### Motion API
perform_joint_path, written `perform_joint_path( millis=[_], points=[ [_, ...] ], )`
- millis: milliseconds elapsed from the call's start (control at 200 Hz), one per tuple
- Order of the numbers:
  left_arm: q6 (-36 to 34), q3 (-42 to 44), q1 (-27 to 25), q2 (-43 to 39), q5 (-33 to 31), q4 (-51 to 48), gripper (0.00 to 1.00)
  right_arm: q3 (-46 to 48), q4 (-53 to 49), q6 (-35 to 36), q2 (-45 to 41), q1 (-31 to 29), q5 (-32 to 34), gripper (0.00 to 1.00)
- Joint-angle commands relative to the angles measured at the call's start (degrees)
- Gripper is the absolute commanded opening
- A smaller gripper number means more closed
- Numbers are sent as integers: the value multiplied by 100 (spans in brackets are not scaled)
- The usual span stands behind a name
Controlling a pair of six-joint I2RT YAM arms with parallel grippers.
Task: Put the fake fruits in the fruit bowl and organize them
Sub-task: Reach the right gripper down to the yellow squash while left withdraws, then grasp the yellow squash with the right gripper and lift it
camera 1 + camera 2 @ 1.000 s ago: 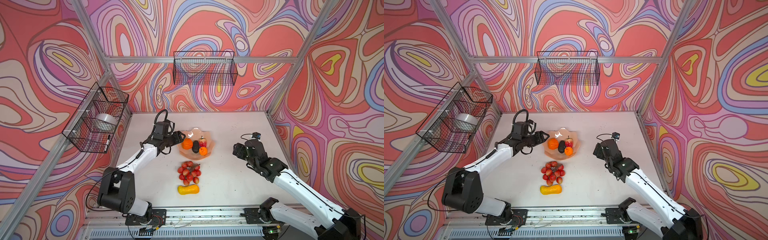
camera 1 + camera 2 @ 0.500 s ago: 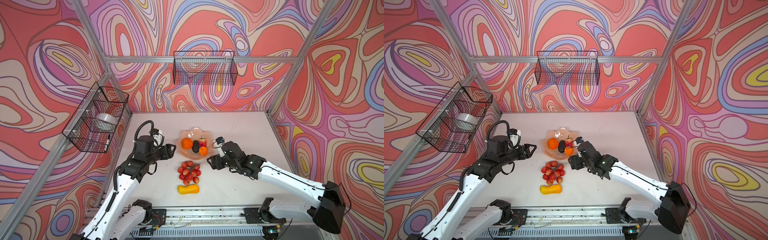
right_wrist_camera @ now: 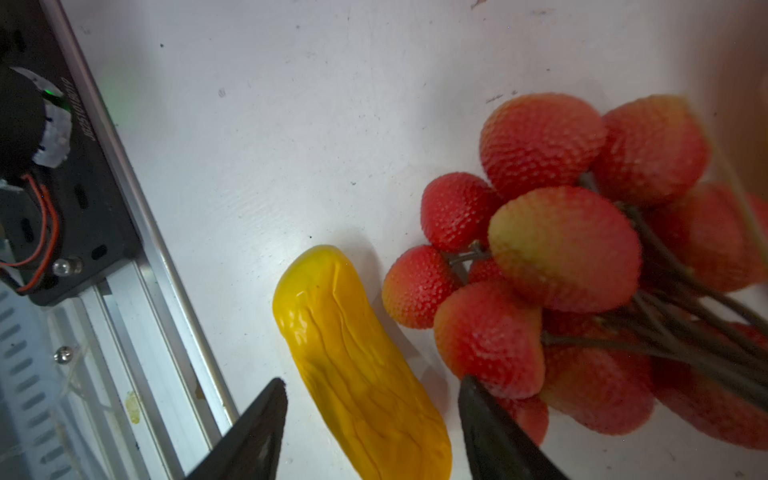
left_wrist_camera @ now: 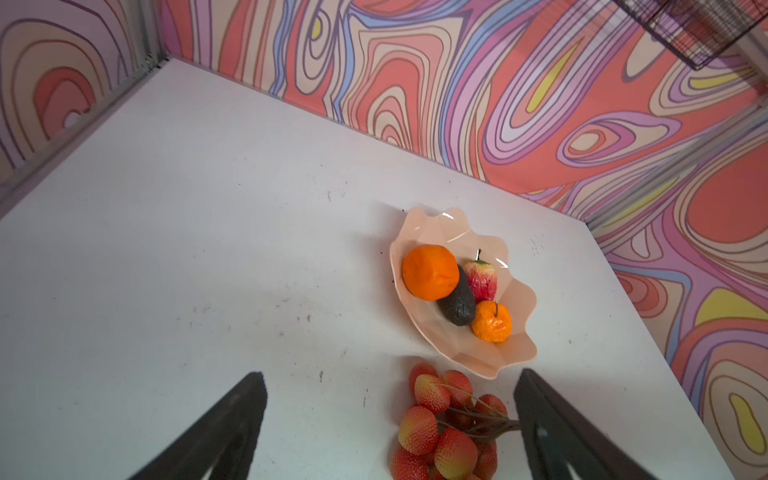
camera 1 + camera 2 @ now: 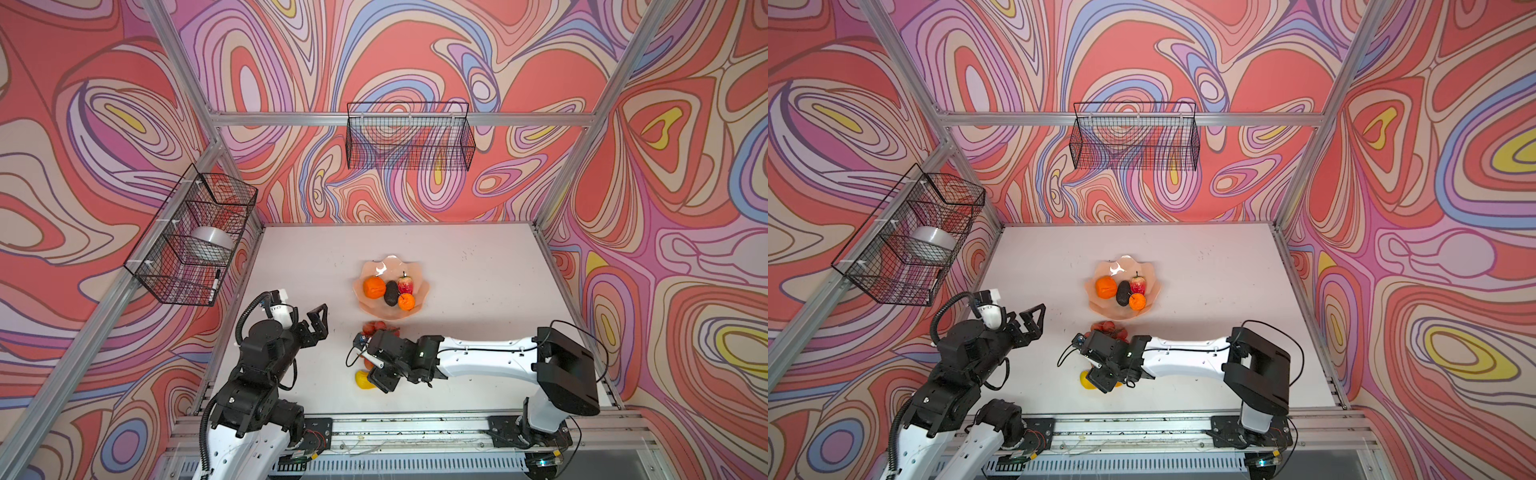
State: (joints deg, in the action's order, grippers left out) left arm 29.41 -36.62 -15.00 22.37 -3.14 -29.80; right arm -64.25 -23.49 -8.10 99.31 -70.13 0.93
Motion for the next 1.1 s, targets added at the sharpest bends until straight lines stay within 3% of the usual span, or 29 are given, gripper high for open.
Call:
perform_joint_path(
  millis=[0,210,501,866,976,1097],
  points=[
    [144,58,20,-145,-647,-114,96,-290,-65,288,184,-46,269,69],
    [106,-29,19,-93,-823,-257,97,-404,-147,456,647,-118,379,66],
    [77,-21,15,-60,-803,-219,98,-364,-259,299,652,-339,399,60],
    [92,-12,18,-84,-768,-215,98,-491,-271,-26,958,-421,443,45],
    [82,-33,20,-91,-767,-228,98,-480,-211,-240,689,-418,486,32],
    [56,-38,16,-134,-762,-228,98,-375,-116,-520,-150,-420,573,26]
  ],
)
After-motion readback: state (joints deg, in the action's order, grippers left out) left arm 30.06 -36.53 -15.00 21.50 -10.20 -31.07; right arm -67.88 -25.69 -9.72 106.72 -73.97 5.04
